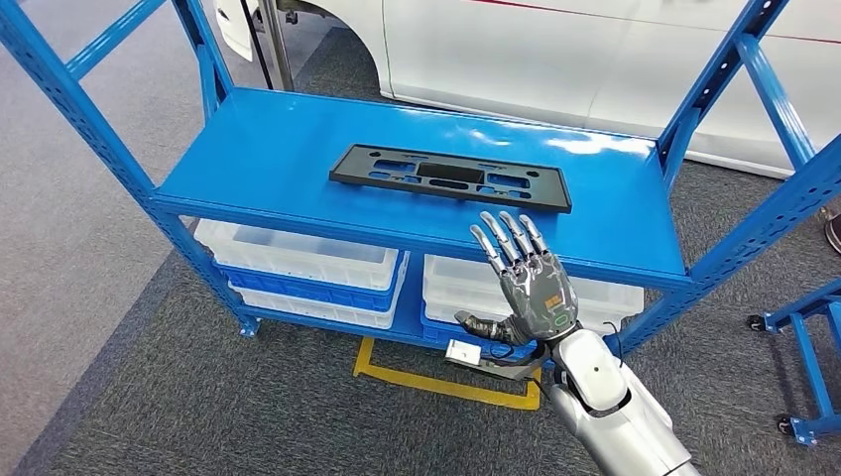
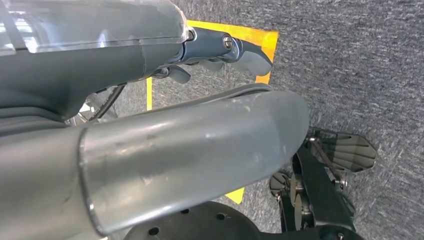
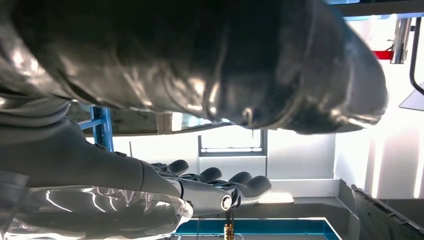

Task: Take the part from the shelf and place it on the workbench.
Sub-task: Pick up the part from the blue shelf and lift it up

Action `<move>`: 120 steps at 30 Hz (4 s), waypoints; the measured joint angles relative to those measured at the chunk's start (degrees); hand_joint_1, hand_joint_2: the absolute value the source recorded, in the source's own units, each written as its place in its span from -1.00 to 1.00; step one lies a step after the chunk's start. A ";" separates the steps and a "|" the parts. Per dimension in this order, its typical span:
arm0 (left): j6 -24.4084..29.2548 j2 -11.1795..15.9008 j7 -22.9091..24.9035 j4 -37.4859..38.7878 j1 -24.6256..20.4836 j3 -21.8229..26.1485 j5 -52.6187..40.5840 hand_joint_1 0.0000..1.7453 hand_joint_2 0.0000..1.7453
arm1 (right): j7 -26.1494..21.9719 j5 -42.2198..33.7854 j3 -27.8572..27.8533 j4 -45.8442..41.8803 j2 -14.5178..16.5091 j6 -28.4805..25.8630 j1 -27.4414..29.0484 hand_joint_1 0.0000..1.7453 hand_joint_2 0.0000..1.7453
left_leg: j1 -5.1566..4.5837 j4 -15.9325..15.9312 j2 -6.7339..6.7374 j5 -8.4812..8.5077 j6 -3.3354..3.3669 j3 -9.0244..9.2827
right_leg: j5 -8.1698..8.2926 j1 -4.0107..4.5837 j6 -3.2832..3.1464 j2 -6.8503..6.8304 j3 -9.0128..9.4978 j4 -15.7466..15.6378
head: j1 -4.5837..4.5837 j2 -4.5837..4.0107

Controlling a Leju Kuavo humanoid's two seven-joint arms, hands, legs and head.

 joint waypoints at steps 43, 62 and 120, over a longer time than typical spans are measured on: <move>-0.16 0.21 1.73 0.04 -1.09 -3.44 -3.92 -1.00 -1.00 | 1.55 0.02 -4.11 -3.54 -3.93 -1.31 5.17 -1.00 -1.00 | 0.62 12.32 0.05 -7.03 -2.34 -5.12 | 1.84 -0.52 -2.02 0.43 -2.87 0.67 | -0.09 0.00; -0.28 0.25 1.81 0.11 -1.29 -4.19 -4.09 -1.00 -1.00 | 0.62 -0.55 -3.89 -4.15 -3.44 -0.84 5.80 -1.00 -1.00 | 0.20 -0.48 -0.14 0.71 1.17 -0.62 | -1.55 -0.04 -0.03 0.54 -9.08 12.30 | 0.04 0.00; -2.77 -0.51 3.20 0.20 -3.31 -8.46 -5.72 -1.00 -1.00 | -2.23 -7.31 2.90 2.99 4.99 3.34 -1.53 -1.00 -1.00 | 0.79 -0.84 -0.05 1.25 0.95 -1.26 | -5.36 0.22 0.21 0.55 -6.42 13.04 | -0.08 0.00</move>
